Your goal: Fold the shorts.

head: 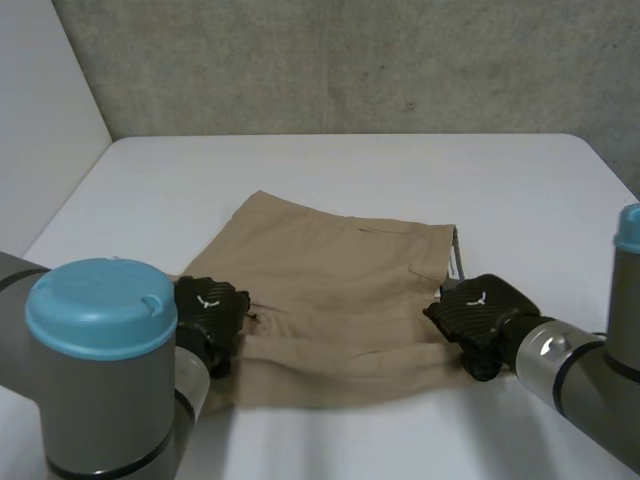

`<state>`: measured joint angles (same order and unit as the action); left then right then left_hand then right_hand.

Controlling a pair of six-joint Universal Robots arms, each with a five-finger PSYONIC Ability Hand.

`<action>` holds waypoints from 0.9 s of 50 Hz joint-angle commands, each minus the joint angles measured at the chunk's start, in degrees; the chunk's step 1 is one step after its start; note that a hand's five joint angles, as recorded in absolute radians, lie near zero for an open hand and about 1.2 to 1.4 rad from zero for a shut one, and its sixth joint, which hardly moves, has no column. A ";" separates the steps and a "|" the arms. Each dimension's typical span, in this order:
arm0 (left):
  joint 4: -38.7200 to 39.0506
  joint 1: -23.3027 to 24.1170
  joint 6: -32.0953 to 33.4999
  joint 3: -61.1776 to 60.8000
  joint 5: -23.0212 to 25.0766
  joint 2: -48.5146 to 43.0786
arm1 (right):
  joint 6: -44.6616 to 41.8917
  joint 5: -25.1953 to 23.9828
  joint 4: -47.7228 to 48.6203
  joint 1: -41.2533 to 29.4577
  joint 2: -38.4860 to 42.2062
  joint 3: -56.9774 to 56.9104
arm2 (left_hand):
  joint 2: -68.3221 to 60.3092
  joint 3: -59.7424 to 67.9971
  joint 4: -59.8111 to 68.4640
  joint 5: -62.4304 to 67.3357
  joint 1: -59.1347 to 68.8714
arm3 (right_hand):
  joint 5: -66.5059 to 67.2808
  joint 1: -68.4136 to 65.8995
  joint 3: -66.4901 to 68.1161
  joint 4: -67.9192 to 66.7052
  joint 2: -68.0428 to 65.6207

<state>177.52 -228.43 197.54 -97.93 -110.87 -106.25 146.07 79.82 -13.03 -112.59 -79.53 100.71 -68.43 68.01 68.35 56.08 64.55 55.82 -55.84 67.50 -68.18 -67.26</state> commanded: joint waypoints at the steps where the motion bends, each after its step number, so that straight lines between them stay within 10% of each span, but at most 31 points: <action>1: -2.44 0.70 4.60 -2.96 0.57 3.59 | -11.13 -0.10 -9.36 1.76 -6.16 5.19 | -11.57 11.99 11.65 13.92 15.45 | 14.18 -24.16 12.50 -11.82 -12.74; 18: -10.44 2.02 6.80 -2.27 4.17 5.44 | -23.55 -3.70 -18.70 10.11 -13.81 5.82 | -11.57 11.99 11.65 13.92 15.45 | 14.18 -24.16 12.50 -11.82 -12.74; 45: 17.77 -9.31 34.49 49.59 5.23 -38.15 | -7.29 11.85 13.20 1.50 25.73 -32.24 | -11.57 11.99 11.65 13.92 15.45 | 14.18 -24.16 12.50 -11.82 -12.74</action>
<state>190.99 -236.34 229.92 -55.24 -105.46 -136.96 139.82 90.10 -7.22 -111.00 -60.56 73.51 -68.59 68.25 68.59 57.05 64.55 56.93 -55.84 67.51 -68.30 -67.27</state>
